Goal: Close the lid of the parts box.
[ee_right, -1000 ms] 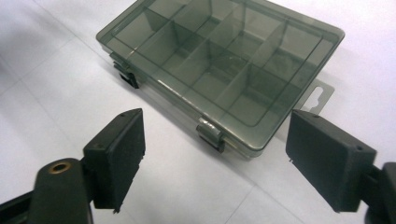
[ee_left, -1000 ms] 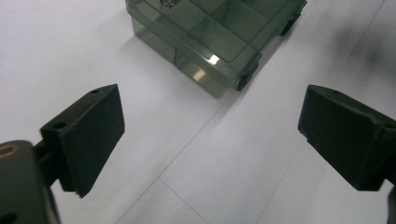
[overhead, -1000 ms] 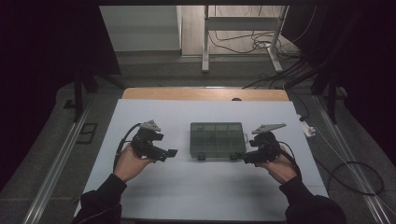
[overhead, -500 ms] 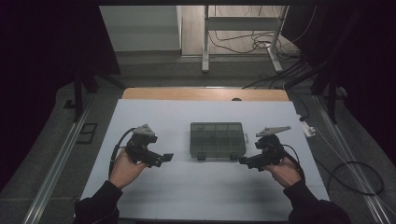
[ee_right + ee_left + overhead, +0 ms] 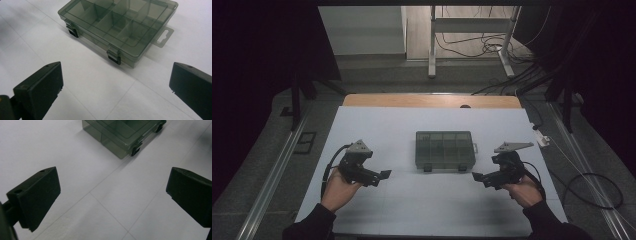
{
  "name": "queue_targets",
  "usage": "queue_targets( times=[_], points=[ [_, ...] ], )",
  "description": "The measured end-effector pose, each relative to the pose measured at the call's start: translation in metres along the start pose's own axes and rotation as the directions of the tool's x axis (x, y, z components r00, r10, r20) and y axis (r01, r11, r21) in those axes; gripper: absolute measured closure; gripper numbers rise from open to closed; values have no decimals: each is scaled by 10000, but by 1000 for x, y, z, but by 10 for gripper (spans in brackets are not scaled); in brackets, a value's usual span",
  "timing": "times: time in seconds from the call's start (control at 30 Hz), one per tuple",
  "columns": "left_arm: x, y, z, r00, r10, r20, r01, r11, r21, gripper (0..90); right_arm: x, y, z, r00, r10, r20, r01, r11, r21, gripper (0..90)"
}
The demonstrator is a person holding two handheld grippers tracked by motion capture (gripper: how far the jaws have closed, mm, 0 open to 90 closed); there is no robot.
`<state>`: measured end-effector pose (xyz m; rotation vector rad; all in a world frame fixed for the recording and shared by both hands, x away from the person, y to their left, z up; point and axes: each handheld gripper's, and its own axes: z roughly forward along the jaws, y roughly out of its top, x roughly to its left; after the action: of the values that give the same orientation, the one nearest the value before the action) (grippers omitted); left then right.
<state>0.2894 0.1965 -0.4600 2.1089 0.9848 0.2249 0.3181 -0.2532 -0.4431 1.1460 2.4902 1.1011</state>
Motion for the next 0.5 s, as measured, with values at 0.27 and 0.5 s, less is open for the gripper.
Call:
queue_targets(
  times=[0.27,0.5],
  points=[
    [-2,-14,-13,9998,-163,-96,161,9997,-210,0,1,-13,-12,9998,144,97,-142,9997,-192,0],
    [-5,-25,-23,9994,-318,-151,313,9988,-369,0,3,-25,-23,9992,180,360,-172,9996,-243,0]
  ],
)
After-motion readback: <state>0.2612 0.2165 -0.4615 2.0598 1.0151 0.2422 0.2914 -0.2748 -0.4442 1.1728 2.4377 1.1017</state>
